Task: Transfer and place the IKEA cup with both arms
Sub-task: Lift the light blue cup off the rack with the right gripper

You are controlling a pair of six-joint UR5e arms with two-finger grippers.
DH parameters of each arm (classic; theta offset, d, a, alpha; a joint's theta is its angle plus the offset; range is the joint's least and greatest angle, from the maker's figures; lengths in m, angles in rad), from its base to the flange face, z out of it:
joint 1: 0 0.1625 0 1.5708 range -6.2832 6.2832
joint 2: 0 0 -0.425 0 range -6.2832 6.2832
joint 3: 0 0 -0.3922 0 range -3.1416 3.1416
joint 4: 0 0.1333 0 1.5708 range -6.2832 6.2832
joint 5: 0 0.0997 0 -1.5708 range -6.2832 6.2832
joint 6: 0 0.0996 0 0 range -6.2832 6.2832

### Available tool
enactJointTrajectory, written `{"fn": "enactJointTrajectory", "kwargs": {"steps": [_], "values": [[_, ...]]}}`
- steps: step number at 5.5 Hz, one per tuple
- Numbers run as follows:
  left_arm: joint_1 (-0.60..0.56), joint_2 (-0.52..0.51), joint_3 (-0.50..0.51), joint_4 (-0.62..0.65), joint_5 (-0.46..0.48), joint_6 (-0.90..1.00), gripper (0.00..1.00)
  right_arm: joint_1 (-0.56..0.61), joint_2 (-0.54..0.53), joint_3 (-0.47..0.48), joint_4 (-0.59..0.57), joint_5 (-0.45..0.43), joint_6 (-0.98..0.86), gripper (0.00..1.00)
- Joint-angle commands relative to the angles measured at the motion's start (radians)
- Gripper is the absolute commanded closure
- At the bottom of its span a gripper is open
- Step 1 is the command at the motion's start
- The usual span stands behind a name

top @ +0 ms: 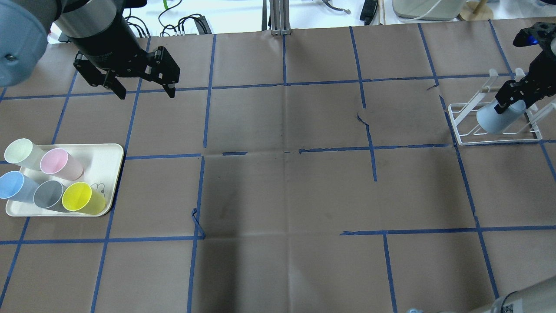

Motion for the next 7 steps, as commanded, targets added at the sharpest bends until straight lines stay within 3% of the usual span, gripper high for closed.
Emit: {"fn": "enactJointTrajectory", "kwargs": {"steps": [1,3,5,6,7], "values": [[0.000,0.000,0.000,0.000,0.001,0.000,0.01,0.000,-0.044,-0.003,0.031,-0.007,-0.004,0.69],[0.000,0.000,-0.002,0.000,0.001,0.003,0.01,0.000,-0.153,-0.039,0.163,-0.005,-0.007,0.69],[0.003,-0.005,-0.005,0.000,-0.012,0.033,0.01,0.000,-0.178,-0.215,0.392,0.004,-0.010,0.69],[0.024,-0.002,-0.009,-0.009,-0.079,0.075,0.01,0.001,-0.179,-0.266,0.520,0.066,-0.012,0.69],[0.164,0.018,-0.008,-0.146,-0.291,0.122,0.01,0.002,-0.176,-0.270,0.650,0.236,-0.012,0.69]]}}
